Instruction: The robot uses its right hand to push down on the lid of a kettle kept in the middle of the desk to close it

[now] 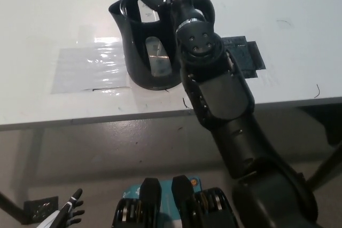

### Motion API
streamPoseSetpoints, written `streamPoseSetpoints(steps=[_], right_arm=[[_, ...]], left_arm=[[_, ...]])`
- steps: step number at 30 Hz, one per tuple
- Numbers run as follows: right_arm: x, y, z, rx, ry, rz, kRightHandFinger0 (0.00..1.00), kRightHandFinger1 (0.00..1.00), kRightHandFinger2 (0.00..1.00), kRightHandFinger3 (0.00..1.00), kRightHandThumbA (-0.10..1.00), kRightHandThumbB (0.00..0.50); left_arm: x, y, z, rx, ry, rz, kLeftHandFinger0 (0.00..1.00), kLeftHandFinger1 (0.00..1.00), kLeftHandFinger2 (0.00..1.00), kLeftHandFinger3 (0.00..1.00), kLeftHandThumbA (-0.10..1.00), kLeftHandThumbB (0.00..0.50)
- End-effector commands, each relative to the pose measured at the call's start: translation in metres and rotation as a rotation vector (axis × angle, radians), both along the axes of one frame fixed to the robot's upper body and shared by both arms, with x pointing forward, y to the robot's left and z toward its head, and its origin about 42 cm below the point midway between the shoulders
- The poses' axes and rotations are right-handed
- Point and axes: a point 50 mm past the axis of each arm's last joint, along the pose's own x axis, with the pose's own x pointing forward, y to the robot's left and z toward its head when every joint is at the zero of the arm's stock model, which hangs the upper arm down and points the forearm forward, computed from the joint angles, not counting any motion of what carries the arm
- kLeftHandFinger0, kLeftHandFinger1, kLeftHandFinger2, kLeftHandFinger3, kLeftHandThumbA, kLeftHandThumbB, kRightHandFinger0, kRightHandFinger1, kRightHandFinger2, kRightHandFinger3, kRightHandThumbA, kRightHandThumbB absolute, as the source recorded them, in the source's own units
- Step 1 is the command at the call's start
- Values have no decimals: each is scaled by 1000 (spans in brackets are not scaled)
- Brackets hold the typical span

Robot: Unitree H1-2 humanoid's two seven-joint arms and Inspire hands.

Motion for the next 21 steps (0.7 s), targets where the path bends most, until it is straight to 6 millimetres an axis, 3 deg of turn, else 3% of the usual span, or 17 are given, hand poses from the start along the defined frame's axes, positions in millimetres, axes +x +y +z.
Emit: streamPoseSetpoints(steps=[1,4,5,6,7,8,9,10,12,13,14,15,16,17,18,21], right_arm=[[-4,24,51,46,-121,29,1000,1000,1000,1000,316,116],[-5,29,57,35,-135,30,960,967,958,951,326,121],[-6,32,54,21,-141,32,876,874,844,845,323,122],[-5,30,51,21,-137,28,797,820,808,806,319,121],[-5,32,47,24,-123,31,611,654,665,720,300,117],[-5,37,45,22,-114,36,530,583,588,637,289,124],[-5,47,39,41,-52,61,358,408,432,534,282,110],[-5,52,37,27,-38,67,521,589,592,550,290,107],[-4,48,34,26,-36,59,548,597,585,541,293,107],[-4,65,30,11,5,84,710,746,733,583,323,113],[-4,66,29,11,16,82,595,632,604,547,314,109],[-4,67,28,4,25,78,523,585,570,533,311,111],[-5,73,23,17,40,86,690,767,749,631,288,90],[-5,74,20,23,46,88,799,855,826,665,273,85],[-4,75,15,31,54,94,873,919,896,763,276,74],[-3,78,2,53,71,101,845,889,935,884,285,49]], left_arm=[[11,0,12,26,-33,-24,1000,1000,1000,1000,1000,65],[13,-3,12,29,-33,-33,1000,1000,1000,1000,1000,68],[13,-5,11,18,-33,-41,1000,1000,1000,1000,1000,82],[14,-8,10,16,-27,-47,1000,1000,1000,1000,1000,83],[15,-12,7,15,-23,-55,1000,1000,1000,1000,1000,86],[15,-12,7,16,-23,-59,1000,1000,1000,1000,1000,86],[15,-17,4,-11,-5,-54,1000,1000,1000,1000,1000,96],[15,-21,2,-14,8,-48,1000,1000,1000,1000,1000,114],[15,-26,0,-18,13,-53,1000,1000,1000,1000,1000,114],[17,-28,-1,-9,12,-65,1000,1000,1000,1000,1000,131],[18,-30,-1,-11,12,-67,1000,1000,1000,1000,1000,134],[20,-32,-1,-15,11,-69,1000,1000,1000,1000,1000,135],[21,-34,0,-22,11,-66,1000,1000,1000,1000,1000,130],[22,-35,1,-25,11,-66,1000,1000,1000,1000,1000,130],[24,-36,1,-34,13,-64,1000,1000,1000,1000,1000,135],[26,-40,4,-35,4,-76,1000,1000,1000,1000,1000,127]])
